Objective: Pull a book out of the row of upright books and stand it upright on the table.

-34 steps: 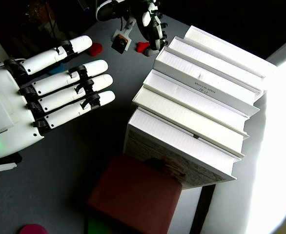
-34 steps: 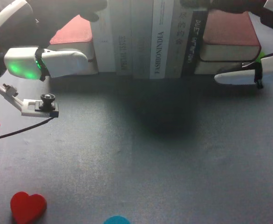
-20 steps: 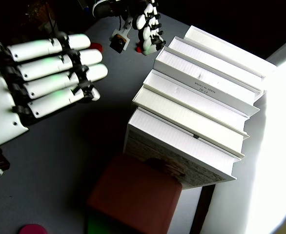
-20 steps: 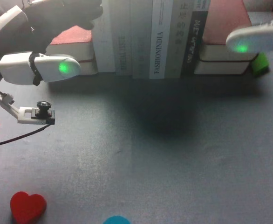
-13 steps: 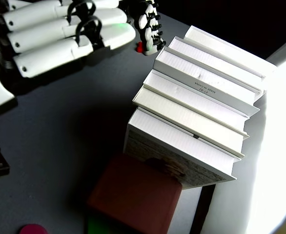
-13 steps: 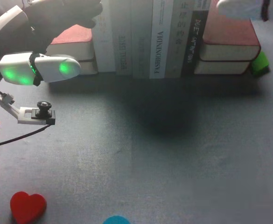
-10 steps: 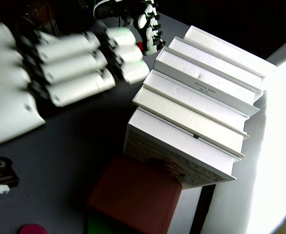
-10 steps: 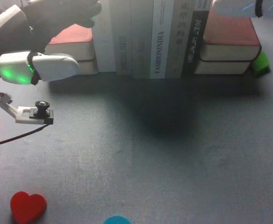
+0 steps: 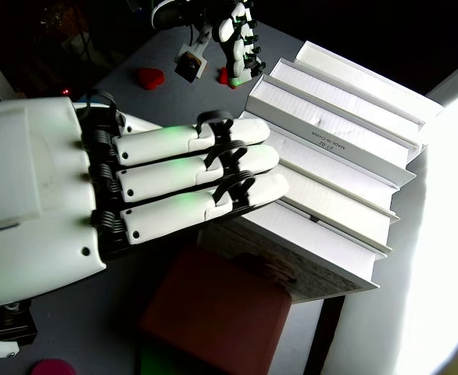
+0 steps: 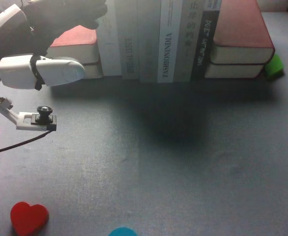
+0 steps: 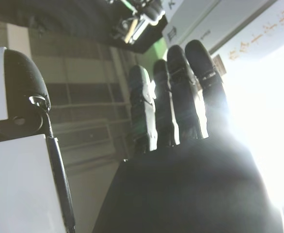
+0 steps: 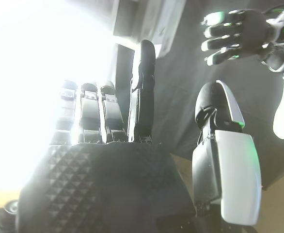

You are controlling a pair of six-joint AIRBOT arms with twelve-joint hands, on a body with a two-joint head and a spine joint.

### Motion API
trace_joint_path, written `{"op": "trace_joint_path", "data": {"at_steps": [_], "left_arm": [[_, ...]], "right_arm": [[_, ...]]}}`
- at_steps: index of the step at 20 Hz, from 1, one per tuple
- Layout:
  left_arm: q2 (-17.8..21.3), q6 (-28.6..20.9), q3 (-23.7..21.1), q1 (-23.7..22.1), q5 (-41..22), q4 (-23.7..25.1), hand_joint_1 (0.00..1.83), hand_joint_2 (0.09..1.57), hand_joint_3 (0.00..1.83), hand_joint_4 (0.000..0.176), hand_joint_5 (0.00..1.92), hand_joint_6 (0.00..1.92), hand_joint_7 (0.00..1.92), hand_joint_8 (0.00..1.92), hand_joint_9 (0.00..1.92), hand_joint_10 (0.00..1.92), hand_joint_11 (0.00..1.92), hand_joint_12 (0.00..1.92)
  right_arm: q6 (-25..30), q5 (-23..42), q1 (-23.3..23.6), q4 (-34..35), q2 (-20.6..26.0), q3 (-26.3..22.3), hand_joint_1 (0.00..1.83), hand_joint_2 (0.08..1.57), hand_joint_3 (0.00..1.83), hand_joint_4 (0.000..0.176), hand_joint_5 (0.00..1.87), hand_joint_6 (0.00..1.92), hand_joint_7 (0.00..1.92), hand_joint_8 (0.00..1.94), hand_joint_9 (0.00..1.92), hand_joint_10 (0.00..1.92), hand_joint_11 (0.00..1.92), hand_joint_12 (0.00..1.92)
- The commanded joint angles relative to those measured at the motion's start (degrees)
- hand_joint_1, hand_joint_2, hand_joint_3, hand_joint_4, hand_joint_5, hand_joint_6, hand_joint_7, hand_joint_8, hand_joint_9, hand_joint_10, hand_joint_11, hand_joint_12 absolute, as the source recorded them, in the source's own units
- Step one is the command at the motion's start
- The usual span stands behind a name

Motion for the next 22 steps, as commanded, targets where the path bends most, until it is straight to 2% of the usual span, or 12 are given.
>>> {"op": "trace_joint_path", "data": {"at_steps": [1, 2, 6, 7, 9, 13, 15, 17, 18, 19, 20, 22], "left_arm": [[-0.12, -0.54, -0.2, -0.17, -6.57, -3.2, 1.03, 0.89, 0.01, 0.013, 0.48, 0.0, 0.37, 0.0, 0.4, 0.01, 0.0, 1.28], [-0.15, -0.54, -0.2, -0.17, -6.54, -3.2, 1.03, 0.89, 0.0, 0.008, 0.48, 0.0, 0.37, 0.0, 0.39, 0.01, 0.0, 1.28], [-0.08, -0.54, -0.37, -0.13, -6.72, -3.2, 0.99, 0.89, 0.0, 0.025, 0.47, 0.0, 0.37, 0.0, 0.4, 0.01, 0.0, 1.28], [-0.08, -0.54, -0.37, -0.27, -6.84, -3.07, 1.0, 0.88, 0.0, 0.024, 0.48, 0.0, 0.37, 0.0, 0.39, 0.0, 0.0, 1.27], [-0.06, -0.54, -0.4, -0.96, -6.93, -2.57, 1.0, 0.88, 0.0, 0.037, 0.47, 0.0, 0.37, 0.0, 0.39, 0.0, 0.0, 1.25], [0.01, -0.54, -0.76, -2.89, -7.4, -1.72, 1.01, 0.9, 0.0, 0.024, 0.47, 0.0, 0.36, 0.0, 0.37, 0.0, 0.0, 1.17], [-0.12, -0.54, -0.77, -3.59, -7.53, -1.19, 0.99, 0.89, 0.0, 0.043, 0.49, 0.01, 0.34, 0.0, 0.38, 0.01, 0.0, 1.16], [-0.06, -0.54, -0.86, -3.63, -7.67, -1.15, 0.99, 0.9, 0.0, 0.048, 0.48, 0.0, 0.31, 0.0, 0.38, 0.0, 0.0, 1.12], [-0.06, -0.54, -0.99, -3.45, -7.93, -1.3, 0.97, 0.91, 0.01, 0.053, 0.48, 0.0, 0.32, 0.0, 0.38, 0.01, 0.0, 1.11], [-0.09, -0.54, -1.05, -3.38, -8.03, -1.39, 0.96, 0.92, 0.01, 0.041, 0.46, 0.0, 0.3, 0.0, 0.37, 0.0, 0.0, 1.11], [-0.14, -0.54, -1.07, -3.33, -8.14, -1.44, 0.97, 0.93, 0.01, 0.033, 0.46, 0.0, 0.29, 0.0, 0.37, 0.0, 0.0, 1.11], [-0.2, -0.54, -1.12, -3.17, -8.4, -1.7, 1.02, 0.92, 0.01, 0.044, 0.49, 0.01, 0.29, 0.0, 0.38, 0.0, 0.0, 1.11]], "right_arm": [[-0.44, 3.62, 1.43, 2.86, -0.17, 0.09, 0.35, 1.2, 0.0, 0.029, 0.73, 0.0, 0.0, 0.0, 0.0, 0.0, 0.0, 0.0], [-0.81, 3.56, 1.73, 3.18, -0.56, 0.29, 0.34, 1.2, 0.0, 0.041, 0.71, 0.0, 0.0, 0.0, 0.0, 0.0, 0.0, 0.0], [-1.54, 3.52, 2.67, 3.96, -2.35, 1.98, 0.34, 1.17, 0.0, 0.022, 0.7, 0.0, 0.0, 0.0, 0.0, 0.0, 0.0, 0.0], [-3.26, 3.09, 2.64, 4.63, -2.81, 2.4, 0.37, 1.18, 0.0, 0.065, 0.72, 0.01, 0.0, 0.0, 0.0, 0.0, 0.0, 0.0], [-6.55, 2.91, 2.54, 7.39, -2.99, 2.41, 0.36, 1.19, 0.0, 0.104, 0.7, 0.0, 0.0, 0.0, 0.0, 0.0, 0.0, 0.0], [-9.03, 3.41, 2.52, 11.24, -4.31, 3.71, 0.44, 1.17, 0.0, 0.074, 0.7, 0.0, 0.0, 0.0, 0.0, 0.0, 0.0, 0.0], [-9.03, 3.39, 2.47, 11.46, -5.11, 4.58, 0.43, 1.16, 0.0, 0.094, 0.7, 0.0, 0.0, 0.0, 0.0, 0.0, 0.0, 0.0], [-9.03, 3.43, 2.47, 11.82, -5.94, 5.23, 0.46, 1.17, 0.0, 0.081, 0.71, 0.01, 0.0, 0.0, 0.0, 0.0, 0.0, 0.0], [-9.03, 3.77, 2.47, 12.1, -6.17, 5.32, 0.44, 1.15, 0.0, 0.105, 0.71, 0.0, 0.0, 0.0, 0.0, 0.0, 0.0, 0.0], [-9.03, 3.9, 2.44, 12.26, -6.21, 5.32, 0.48, 1.15, 0.0, 0.082, 0.73, 0.01, 0.0, 0.0, 0.0, 0.0, 0.0, 0.0], [-9.03, 4.0, 2.37, 12.46, -6.27, 5.36, 0.47, 1.17, 0.0, 0.111, 0.75, 0.02, 0.0, 0.0, 0.0, 0.0, 0.0, 0.0], [-9.03, 4.49, 1.81, 13.37, -6.65, 5.7, 0.48, 1.18, 0.0, 0.083, 0.77, 0.02, 0.0, 0.0, 0.0, 0.0, 0.0, 0.0]]}}
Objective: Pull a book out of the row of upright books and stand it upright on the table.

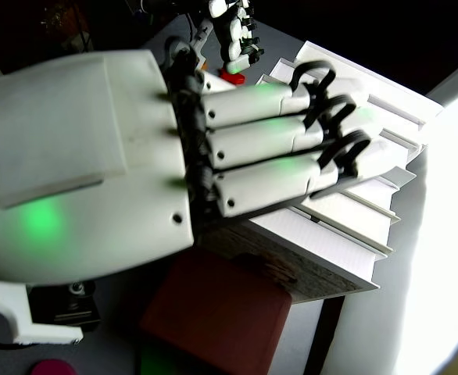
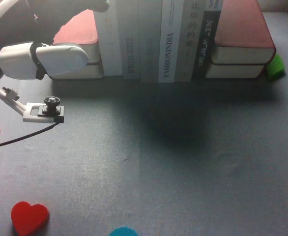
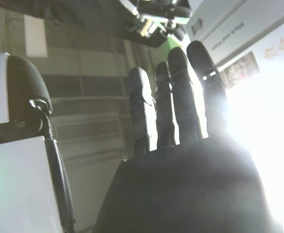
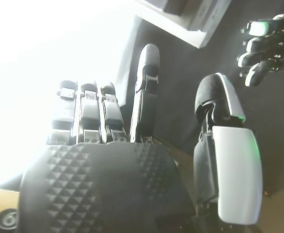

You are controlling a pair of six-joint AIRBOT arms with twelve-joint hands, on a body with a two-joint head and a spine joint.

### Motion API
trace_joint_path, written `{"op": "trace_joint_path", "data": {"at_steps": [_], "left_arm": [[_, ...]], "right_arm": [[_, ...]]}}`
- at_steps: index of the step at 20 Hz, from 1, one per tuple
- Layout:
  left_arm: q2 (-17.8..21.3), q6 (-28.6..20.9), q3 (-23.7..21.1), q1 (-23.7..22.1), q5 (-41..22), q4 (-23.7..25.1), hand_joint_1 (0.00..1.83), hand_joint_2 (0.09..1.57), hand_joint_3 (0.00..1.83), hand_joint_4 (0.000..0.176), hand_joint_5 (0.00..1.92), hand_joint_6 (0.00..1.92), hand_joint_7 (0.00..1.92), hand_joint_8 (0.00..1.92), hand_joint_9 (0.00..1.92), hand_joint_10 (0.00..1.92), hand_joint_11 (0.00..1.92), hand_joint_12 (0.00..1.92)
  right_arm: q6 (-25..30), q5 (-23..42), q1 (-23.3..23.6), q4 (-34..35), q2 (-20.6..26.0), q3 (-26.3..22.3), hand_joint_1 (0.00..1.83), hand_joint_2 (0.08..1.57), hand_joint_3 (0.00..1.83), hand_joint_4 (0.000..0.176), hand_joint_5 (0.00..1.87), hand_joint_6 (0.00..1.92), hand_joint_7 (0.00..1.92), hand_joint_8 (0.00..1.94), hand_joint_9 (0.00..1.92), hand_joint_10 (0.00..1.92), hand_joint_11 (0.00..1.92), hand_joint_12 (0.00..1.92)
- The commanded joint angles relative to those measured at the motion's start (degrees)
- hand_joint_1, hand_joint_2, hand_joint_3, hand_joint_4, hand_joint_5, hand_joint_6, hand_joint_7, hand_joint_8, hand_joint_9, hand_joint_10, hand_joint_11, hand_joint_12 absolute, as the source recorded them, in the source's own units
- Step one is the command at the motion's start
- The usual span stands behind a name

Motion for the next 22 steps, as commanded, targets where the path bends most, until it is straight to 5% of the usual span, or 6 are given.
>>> {"op": "trace_joint_path", "data": {"at_steps": [1, 10, 14, 18, 20, 22], "left_arm": [[-0.19, -0.54, -0.29, -0.17, -6.35, -3.05, 1.02, 0.93, 0.01, 0.036, 0.49, 0.01, 0.29, 0.0, 0.37, 0.0, 0.0, 1.13], [-0.34, -0.54, -0.45, -0.62, -6.92, -3.03, 1.02, 0.91, 0.0, 0.02, 0.5, 0.0, 0.34, 0.01, 0.4, 0.01, 0.0, 1.14], [-0.36, -0.54, -0.51, -0.31, -7.19, -3.31, 1.0, 0.91, 0.0, 0.033, 0.5, 0.01, 0.3, 0.0, 0.39, 0.0, 0.0, 1.09], [-0.23, -0.54, -0.83, 0.21, -7.47, -3.69, 0.98, 0.93, 0.0, 0.01, 0.5, 0.0, 0.3, 0.0, 0.37, 0.01, 0.0, 1.09], [-0.24, -0.54, -0.84, 0.28, -7.47, -3.69, 0.98, 0.92, 0.0, 0.008, 0.51, 0.0, 0.3, 0.0, 0.38, 0.01, 0.0, 1.11], [-0.39, -0.54, -0.76, 0.26, -7.52, -3.68, 0.97, 0.93, 0.0, 0.017, 0.51, 0.0, 0.31, 0.0, 0.38, 0.0, 0.0, 1.1]], "right_arm": [[0.1, 5.42, 0.31, 2.86, -0.25, 0.37, 0.49, 1.19, 0.01, 0.091, 0.76, 0.02, 0.0, 0.0, 0.0, 0.0, 0.0, 0.0], [0.11, 6.03, -2.08, 6.99, -2.16, 2.97, 0.57, 1.23, 0.01, 0.014, 0.72, 0.02, 0.0, 0.0, 0.0, 0.0, 0.0, 0.0], [0.43, 7.41, -3.0, 8.36, -3.01, 3.31, 0.59, 1.23, 0.0, 0.033, 0.72, 0.05, 0.0, 0.0, 0.0, 0.0, 0.0, 0.45], [0.95, 7.84, -3.66, 8.68, -3.67, 3.31, 0.56, 1.22, 0.0, 0.0, 0.71, 0.01, 0.0, 0.0, 0.0, 0.0, 0.0, 0.0], [0.94, 7.97, -3.68, 8.47, -4.19, 3.46, 0.5, 1.22, 0.0, 0.095, 0.72, 0.01, 0.0, 0.0, 0.0, 0.0, 0.0, 0.0], [0.94, 8.56, -3.75, 8.6, -4.74, 3.64, 0.47, 1.21, 0.0, 0.119, 0.72, 0.01, 0.0, 0.0, 0.0, 0.0, 0.0, 0.0]]}}
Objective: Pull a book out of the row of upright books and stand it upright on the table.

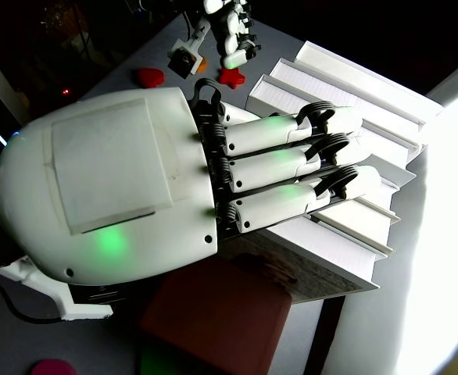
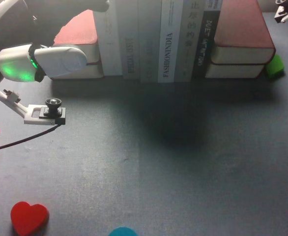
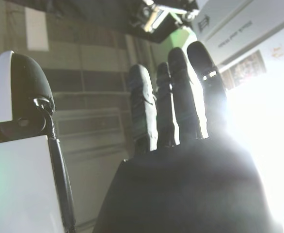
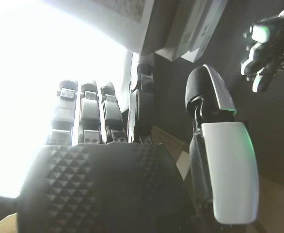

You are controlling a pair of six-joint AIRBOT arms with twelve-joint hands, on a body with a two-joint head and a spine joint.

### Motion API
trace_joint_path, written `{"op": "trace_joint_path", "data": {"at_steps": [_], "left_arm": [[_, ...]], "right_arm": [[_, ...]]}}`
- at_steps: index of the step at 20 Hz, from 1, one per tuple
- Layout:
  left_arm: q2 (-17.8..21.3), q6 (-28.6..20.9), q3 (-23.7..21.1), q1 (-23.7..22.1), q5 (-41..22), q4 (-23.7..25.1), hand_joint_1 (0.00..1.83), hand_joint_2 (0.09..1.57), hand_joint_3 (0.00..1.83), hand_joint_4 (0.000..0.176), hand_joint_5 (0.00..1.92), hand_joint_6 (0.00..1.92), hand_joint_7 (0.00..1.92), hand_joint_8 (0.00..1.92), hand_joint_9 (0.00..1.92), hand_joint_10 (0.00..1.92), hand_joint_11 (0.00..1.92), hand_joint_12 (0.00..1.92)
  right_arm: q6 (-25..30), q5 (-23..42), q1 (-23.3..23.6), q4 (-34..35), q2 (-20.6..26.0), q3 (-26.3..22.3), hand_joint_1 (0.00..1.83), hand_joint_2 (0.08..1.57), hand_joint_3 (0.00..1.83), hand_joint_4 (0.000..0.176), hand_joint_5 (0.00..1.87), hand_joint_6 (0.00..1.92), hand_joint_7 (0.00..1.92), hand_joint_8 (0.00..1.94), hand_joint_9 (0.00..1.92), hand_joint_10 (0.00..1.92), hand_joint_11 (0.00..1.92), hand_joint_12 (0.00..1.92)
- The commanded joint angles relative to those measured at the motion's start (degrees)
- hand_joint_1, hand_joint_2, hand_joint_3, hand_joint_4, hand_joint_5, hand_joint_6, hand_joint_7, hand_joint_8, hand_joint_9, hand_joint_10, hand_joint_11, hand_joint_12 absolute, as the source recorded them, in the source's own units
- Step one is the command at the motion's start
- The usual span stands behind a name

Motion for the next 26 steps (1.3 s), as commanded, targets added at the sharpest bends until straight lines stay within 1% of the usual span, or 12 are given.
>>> {"op": "trace_joint_path", "data": {"at_steps": [1, 3, 7, 8, 10, 11, 16, 17, 19, 24, 25, 26], "left_arm": [[-0.38, -0.52, 0.02, -0.34, -5.96, -2.83, 0.98, 0.92, 0.0, 0.02, 0.52, 0.01, 0.31, 0.0, 0.39, 0.01, 0.0, 1.12], [-0.35, -0.52, 0.01, -0.33, -6.03, -2.8, 0.99, 0.91, 0.0, 0.023, 0.52, 0.0, 0.31, 0.0, 0.39, 0.0, 0.0, 1.12], [-0.23, -0.52, -0.15, -0.41, -6.33, -2.81, 0.98, 0.9, 0.0, 0.015, 0.51, 0.0, 0.3, 0.0, 0.39, 0.0, 0.0, 1.14], [-0.35, -0.52, -0.11, -0.51, -6.32, -2.81, 0.98, 0.89, 0.0, 0.022, 0.51, 0.0, 0.29, 0.0, 0.39, 0.0, 0.0, 1.12], [-0.33, -0.52, -0.25, -0.47, -6.17, -2.82, 0.98, 0.89, 0.0, 0.023, 0.51, 0.0, 0.29, 0.0, 0.39, 0.0, 0.0, 1.12], [-0.19, -0.52, -0.46, 0.02, -6.3, -3.25, 0.99, 0.88, 0.0, 0.035, 0.51, 0.0, 0.31, 0.01, 0.39, 0.0, 0.0, 1.09], [-0.33, -0.52, -0.51, 0.18, -6.63, -3.54, 0.98, 0.89, 0.0, 0.002, 0.5, 0.0, 0.29, 0.01, 0.4, 0.0, 0.0, 1.13], [-0.34, -0.52, -0.54, 0.18, -6.7, -3.6, 0.99, 0.9, 0.01, 0.0, 0.5, 0.0, 0.28, 0.0, 0.39, 0.0, 0.0, 1.12], [-0.47, -0.52, -0.62, 0.47, -6.79, -3.93, 0.99, 0.89, 0.0, 0.0, 0.5, 0.0, 0.29, 0.0, 0.39, 0.0, 0.0, 1.1], [-0.46, -0.52, -1.29, 2.42, -7.57, -5.85, 1.0, 0.89, 0.0, 0.012, 0.51, 0.0, 0.28, 0.0, 0.37, 0.0, 0.0, 1.11], [-0.44, -0.52, -1.4, 2.69, -7.68, -6.1, 1.0, 0.89, 0.0, 0.014, 0.51, 0.0, 0.26, 0.0, 0.36, 0.0, 0.0, 1.11], [-0.42, -0.52, -1.56, 3.03, -7.85, -6.46, 1.01, 0.9, 0.0, 0.013, 0.51, 0.0, 0.26, 0.0, 0.36, 0.0, 0.0, 1.11]], "right_arm": [[0.26, 6.18, 0.42, 2.63, -0.27, 0.19, 0.46, 1.2, 0.0, 0.104, 0.73, 0.01, 0.0, 0.0, 0.0, 0.0, 0.0, 0.0], [0.27, 6.34, 0.19, 2.72, -0.85, 0.57, 0.42, 1.19, 0.0, 0.136, 0.72, 0.01, 0.0, 0.0, 0.0, 0.0, 0.0, 0.0], [0.27, 6.98, -1.36, 4.33, -1.11, 0.98, 0.42, 1.17, 0.0, 0.108, 0.72, 0.01, 0.0, 0.0, 0.0, 0.0, 0.0, 0.0], [0.27, 7.68, -2.37, 6.1, -1.11, 1.18, 0.42, 1.17, 0.0, 0.069, 0.71, 0.0, 0.0, 0.0, 0.0, 0.0, 0.0, 0.0], [0.42, 8.08, -3.27, 7.29, -1.1, 1.2, 0.41, 1.17, 0.0, 0.061, 0.71, 0.0, 0.0, 0.0, 0.0, 0.0, 0.0, 0.0], [0.43, 8.08, -3.62, 7.38, -1.09, 1.2, 0.47, 1.16, 0.0, 0.026, 0.73, 0.01, 0.0, 0.0, 0.0, 0.0, 0.0, 0.0], [0.45, 8.28, -3.98, 7.28, -1.05, 0.49, 0.51, 1.17, 0.0, 0.013, 0.78, 0.02, 0.0, 0.0, 0.0, 0.0, 0.0, 0.0], [0.45, 8.3, -4.25, 6.86, -1.09, 0.19, 0.48, 1.17, 0.0, 0.031, 0.78, 0.02, 0.0, 0.0, 0.0, 0.0, 0.0, 0.0], [0.62, 8.3, -4.97, 6.34, -1.06, -0.58, 0.42, 1.2, 0.01, 0.0, 0.78, 0.02, 0.0, 0.0, 0.0, 0.0, 0.0, 0.0], [0.77, 10.69, -8.12, 5.76, 1.5, -5.04, 0.0, 1.21, 0.01, 0.03, 0.65, 0.0, 0.0, 0.0, 0.0, 0.0, 0.0, 0.0], [0.77, 11.2, -8.62, 5.82, 1.86, -5.61, 0.0, 1.14, 0.0, 0.067, 0.4, 0.0, 0.0, 0.0, 0.0, 0.0, 0.0, 0.0], [0.77, 12.03, -9.39, 5.89, 2.49, -6.63, 0.0, 1.07, 0.0, 0.042, 0.33, 0.0, 0.0, 0.0, 0.0, 0.0, 0.0, 0.0]]}}
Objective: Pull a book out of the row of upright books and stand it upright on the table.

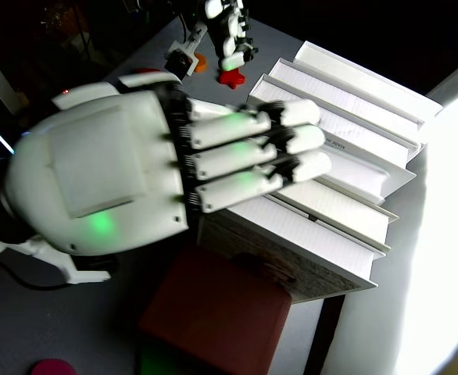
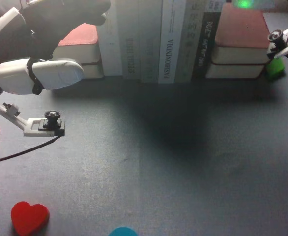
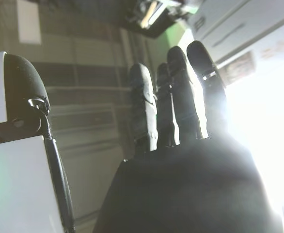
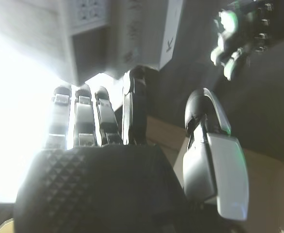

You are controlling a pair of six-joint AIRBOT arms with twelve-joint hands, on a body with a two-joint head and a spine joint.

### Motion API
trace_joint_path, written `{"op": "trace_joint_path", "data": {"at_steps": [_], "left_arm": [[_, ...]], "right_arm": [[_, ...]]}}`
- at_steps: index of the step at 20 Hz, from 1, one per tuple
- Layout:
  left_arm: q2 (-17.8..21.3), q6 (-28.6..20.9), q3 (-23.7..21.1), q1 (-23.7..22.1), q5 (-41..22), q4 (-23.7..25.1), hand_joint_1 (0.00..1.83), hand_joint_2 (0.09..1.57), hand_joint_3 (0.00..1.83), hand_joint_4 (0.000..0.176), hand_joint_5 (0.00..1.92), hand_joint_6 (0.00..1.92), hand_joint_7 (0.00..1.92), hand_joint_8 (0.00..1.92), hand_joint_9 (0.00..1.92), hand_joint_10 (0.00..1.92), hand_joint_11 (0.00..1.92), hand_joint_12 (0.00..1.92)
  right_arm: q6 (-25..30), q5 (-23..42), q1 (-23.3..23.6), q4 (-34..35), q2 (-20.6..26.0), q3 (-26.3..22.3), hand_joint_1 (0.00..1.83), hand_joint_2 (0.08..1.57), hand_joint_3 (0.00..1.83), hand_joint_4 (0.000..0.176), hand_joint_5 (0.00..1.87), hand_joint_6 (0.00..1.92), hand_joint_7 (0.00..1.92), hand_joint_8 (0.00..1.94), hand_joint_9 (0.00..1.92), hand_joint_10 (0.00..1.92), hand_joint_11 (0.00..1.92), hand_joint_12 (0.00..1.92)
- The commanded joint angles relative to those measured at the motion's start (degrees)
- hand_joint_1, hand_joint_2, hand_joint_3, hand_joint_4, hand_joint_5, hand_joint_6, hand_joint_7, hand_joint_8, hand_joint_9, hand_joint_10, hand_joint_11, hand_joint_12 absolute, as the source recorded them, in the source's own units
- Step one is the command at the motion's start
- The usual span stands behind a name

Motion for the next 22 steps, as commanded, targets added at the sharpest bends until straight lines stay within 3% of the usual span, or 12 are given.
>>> {"op": "trace_joint_path", "data": {"at_steps": [1, 3, 6, 8, 12, 13, 14, 15, 17, 18, 19, 22], "left_arm": [[-0.04, -0.54, -0.23, 0.0, -6.67, -3.27, 1.01, 0.91, 0.01, 0.004, 0.49, 0.0, 0.27, 0.0, 0.35, 0.0, 0.0, 1.1], [-0.02, -0.54, -0.51, 0.55, -7.0, -3.85, 1.02, 0.89, 0.0, 0.013, 0.51, 0.01, 0.31, 0.01, 0.37, 0.01, 0.0, 1.09], [-0.04, -0.54, -0.94, 1.57, -7.59, -4.93, 1.04, 0.87, 0.0, 0.016, 0.5, 0.0, 0.29, 0.0, 0.36, 0.0, 0.0, 1.05], [-0.03, -0.54, -1.19, 2.34, -8.18, -5.88, 1.01, 0.9, 0.0, 0.001, 0.51, 0.0, 0.29, 0.0, 0.36, 0.0, 0.0, 1.05], [-0.02, -0.54, -1.61, 3.17, -8.73, -6.84, 1.01, 0.91, 0.0, 0.004, 0.53, 0.0, 0.31, 0.01, 0.36, 0.0, 0.0, 1.01], [-0.03, -0.54, -1.64, 3.42, -8.86, -7.01, 1.0, 0.93, 0.01, 0.004, 0.54, 0.01, 0.31, 0.0, 0.36, 0.0, 0.0, 1.02], [-0.03, -0.54, -1.63, 3.59, -8.75, -7.05, 1.0, 0.95, 0.01, 0.013, 0.55, 0.01, 0.31, 0.0, 0.34, 0.0, 0.0, 0.99], [-0.04, -0.54, -1.6, 3.61, -8.7, -7.05, 0.99, 0.95, 0.01, 0.017, 0.55, 0.01, 0.32, 0.0, 0.35, 0.0, 0.0, 0.98], [-0.06, -0.54, -1.49, 3.62, -8.51, -6.99, 0.98, 0.94, 0.01, 0.037, 0.55, 0.0, 0.32, 0.0, 0.36, 0.01, 0.0, 0.96], [-0.14, -0.54, -1.39, 3.62, -8.33, -6.92, 1.0, 0.94, 0.0, 0.028, 0.56, 0.01, 0.34, 0.01, 0.37, 0.01, 0.0, 0.95], [-0.25, -0.54, -1.33, 3.68, -8.17, -6.85, 0.98, 0.95, 0.01, 0.042, 0.56, 0.01, 0.33, 0.0, 0.35, 0.0, 0.0, 0.93], [-0.28, -0.54, -1.29, 4.14, -8.08, -6.86, 0.99, 0.94, 0.0, 0.052, 0.57, 0.0, 0.35, 0.0, 0.37, 0.01, 0.0, 0.98]], "right_arm": [[0.36, 5.67, -0.49, 1.04, 0.19, -1.09, 0.0, 1.01, 0.0, 0.028, 0.25, 0.0, 0.0, 0.0, 0.0, 0.0, 0.0, 0.0], [0.32, 8.56, -3.2, 1.78, 1.9, -3.9, 0.0, 1.01, 0.0, 0.0, 0.06, 0.02, 0.0, 0.0, 0.0, 0.0, 0.0, 0.0], [-0.89, 12.5, -7.17, 4.16, 3.84, -7.28, 0.0, 1.13, 0.0, 0.0, 0.38, 0.03, 0.0, 0.0, 0.0, 0.0, 0.0, 0.0], [-1.95, 15.94, -11.13, 6.95, 5.25, -9.72, 0.0, 1.1, 0.0, 0.129, 0.34, 0.04, 0.0, 0.0, 0.0, 0.0, 0.0, 0.0], [-2.89, 18.92, -14.68, 8.47, 7.24, -12.68, 0.0, 1.21, 0.02, 0.064, 0.32, 0.0, 0.0, 0.0, 0.0, 0.0, 0.0, 0.0], [-2.89, 19.28, -14.68, 8.48, 7.63, -12.78, 0.0, 1.22, 0.02, 0.132, 0.24, 0.0, 0.0, 0.0, 0.0, 0.0, 0.0, 0.0], [-2.89, 20.06, -14.66, 8.71, 8.73, -12.78, 0.0, 1.07, 0.0, 0.167, 0.21, 0.0, 0.0, 0.0, 0.0, 0.0, 0.0, 0.0], [-2.89, 20.26, -14.66, 8.68, 9.16, -12.83, 0.0, 1.13, 0.02, 0.116, 0.25, 0.02, 0.0, 0.0, 0.0, 0.0, 0.0, 0.0], [-3.29, 21.15, -14.17, 8.23, 10.72, -13.5, 0.0, 1.18, 0.02, 0.135, 0.37, 0.03, 0.0, 0.0, 0.0, 0.0, 0.0, 0.0], [-4.19, 21.39, -13.11, 8.08, 11.61, -14.04, 0.0, 1.2, 0.01, 0.056, 0.49, 0.03, 0.0, 0.0, 0.0, 0.0, 0.0, 0.0], [-4.8, 21.39, -11.52, 7.46, 12.53, -14.56, 0.0, 1.27, 0.01, 0.018, 0.58, 0.02, 0.0, 0.0, 0.0, 0.0, 0.0, 0.0], [-4.82, 21.18, -9.33, 5.19, 12.95, -14.87, 0.09, 1.27, 0.0, 0.097, 0.62, 0.02, 0.0, 0.0, 0.0, 0.0, 0.0, 0.0]]}}
